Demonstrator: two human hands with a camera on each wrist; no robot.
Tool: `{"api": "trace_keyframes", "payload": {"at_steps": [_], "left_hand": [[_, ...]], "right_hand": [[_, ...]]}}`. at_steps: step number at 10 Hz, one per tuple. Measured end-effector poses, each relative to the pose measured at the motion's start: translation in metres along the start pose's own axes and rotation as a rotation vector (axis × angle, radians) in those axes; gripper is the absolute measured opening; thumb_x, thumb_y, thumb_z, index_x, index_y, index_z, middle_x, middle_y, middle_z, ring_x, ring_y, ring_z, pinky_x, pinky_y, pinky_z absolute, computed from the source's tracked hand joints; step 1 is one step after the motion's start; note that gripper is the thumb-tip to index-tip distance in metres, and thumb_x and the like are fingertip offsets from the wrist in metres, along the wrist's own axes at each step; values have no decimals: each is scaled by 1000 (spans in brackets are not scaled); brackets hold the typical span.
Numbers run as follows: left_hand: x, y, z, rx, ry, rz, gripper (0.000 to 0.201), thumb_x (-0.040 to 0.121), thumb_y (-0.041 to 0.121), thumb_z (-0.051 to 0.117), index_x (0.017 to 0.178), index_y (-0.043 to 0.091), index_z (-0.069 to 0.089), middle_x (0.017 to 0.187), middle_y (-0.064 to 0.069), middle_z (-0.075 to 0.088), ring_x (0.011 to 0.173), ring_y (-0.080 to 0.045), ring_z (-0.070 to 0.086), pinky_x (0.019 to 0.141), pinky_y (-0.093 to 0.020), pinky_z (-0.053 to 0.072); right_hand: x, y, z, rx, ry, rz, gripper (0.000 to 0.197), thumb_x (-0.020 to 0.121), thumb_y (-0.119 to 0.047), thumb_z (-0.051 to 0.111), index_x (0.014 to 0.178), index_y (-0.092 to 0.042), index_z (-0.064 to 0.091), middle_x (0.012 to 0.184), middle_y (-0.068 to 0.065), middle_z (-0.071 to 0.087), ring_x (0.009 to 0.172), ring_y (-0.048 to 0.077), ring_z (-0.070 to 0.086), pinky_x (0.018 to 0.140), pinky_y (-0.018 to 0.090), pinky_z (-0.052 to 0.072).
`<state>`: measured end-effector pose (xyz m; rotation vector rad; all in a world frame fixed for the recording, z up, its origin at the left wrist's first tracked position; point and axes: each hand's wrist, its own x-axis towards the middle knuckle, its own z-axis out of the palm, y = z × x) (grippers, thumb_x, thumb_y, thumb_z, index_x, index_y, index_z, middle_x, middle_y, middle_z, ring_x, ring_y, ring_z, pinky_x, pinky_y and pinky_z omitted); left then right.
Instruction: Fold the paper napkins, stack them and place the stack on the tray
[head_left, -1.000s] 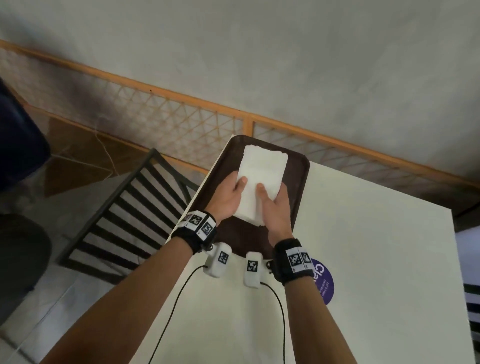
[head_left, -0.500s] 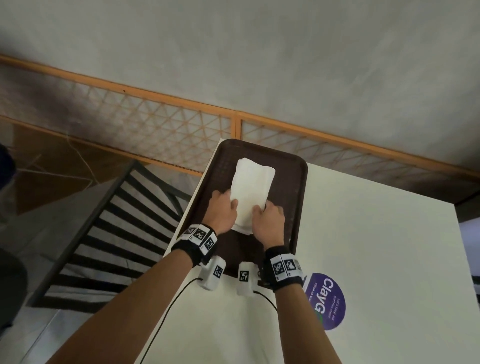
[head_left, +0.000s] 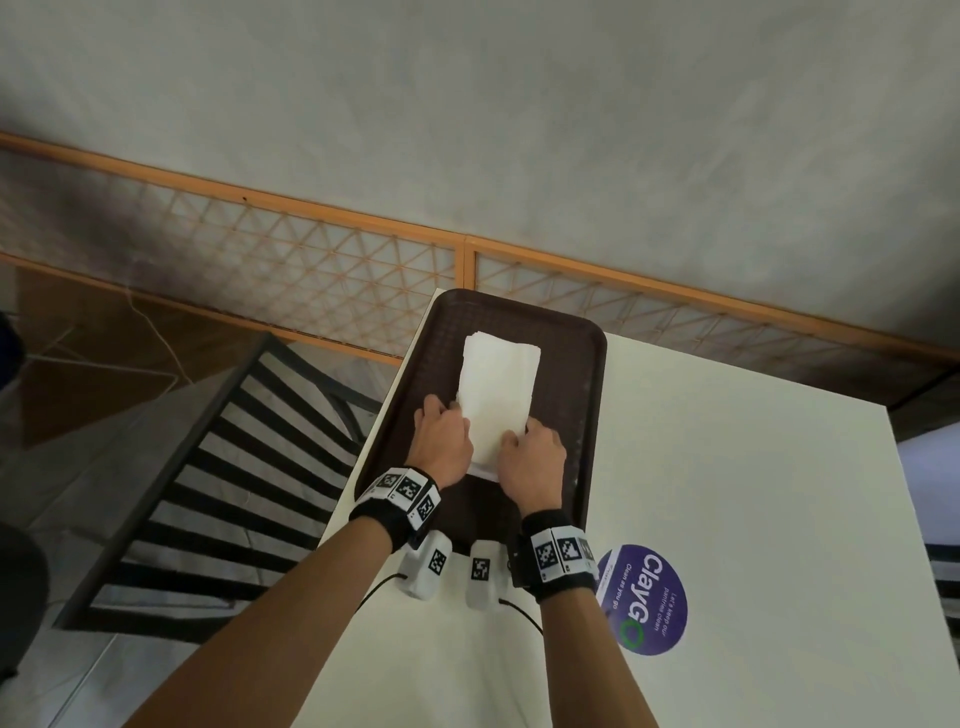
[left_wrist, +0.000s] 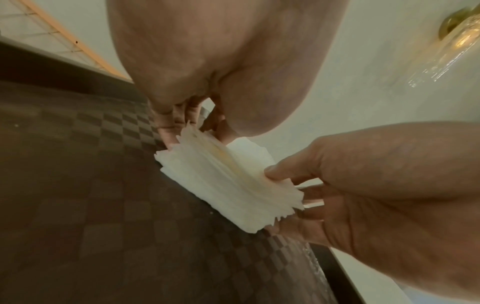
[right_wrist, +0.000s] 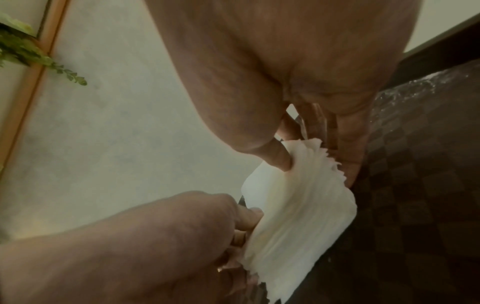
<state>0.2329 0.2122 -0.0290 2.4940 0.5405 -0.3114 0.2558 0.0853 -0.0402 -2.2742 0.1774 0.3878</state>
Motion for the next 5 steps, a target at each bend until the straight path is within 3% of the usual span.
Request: {"api": "trace_keyframes", "payload": {"at_steps": [2, 4, 5], "left_hand": [[1, 5, -1, 17, -16, -13, 32, 113, 21, 42, 132, 2, 59, 137, -17, 42, 124, -33, 47, 107, -40, 42], [-15, 4, -13, -22, -10, -22, 45, 111, 38, 45, 150, 15, 45, 142, -17, 49, 133, -36, 50, 106, -49, 45], [-37, -1, -20, -25, 48, -11, 58, 112, 39, 44, 163, 16, 32, 156, -16, 46, 143, -36, 47, 113, -52, 43]], "right_hand": [[-2, -4, -4, 21, -21, 27, 35, 108, -22, 55, 139, -8, 61, 137, 14, 62, 125, 34, 62, 107, 48, 53], [-15, 0, -24, 62, -56, 14, 62, 106, -27, 60, 161, -10, 37, 146, 16, 62, 135, 38, 61, 113, 54, 53], [-28, 15, -40, 6, -14, -45, 61, 107, -30, 60, 162, -12, 38, 152, 16, 59, 141, 38, 56, 117, 53, 49]]}}
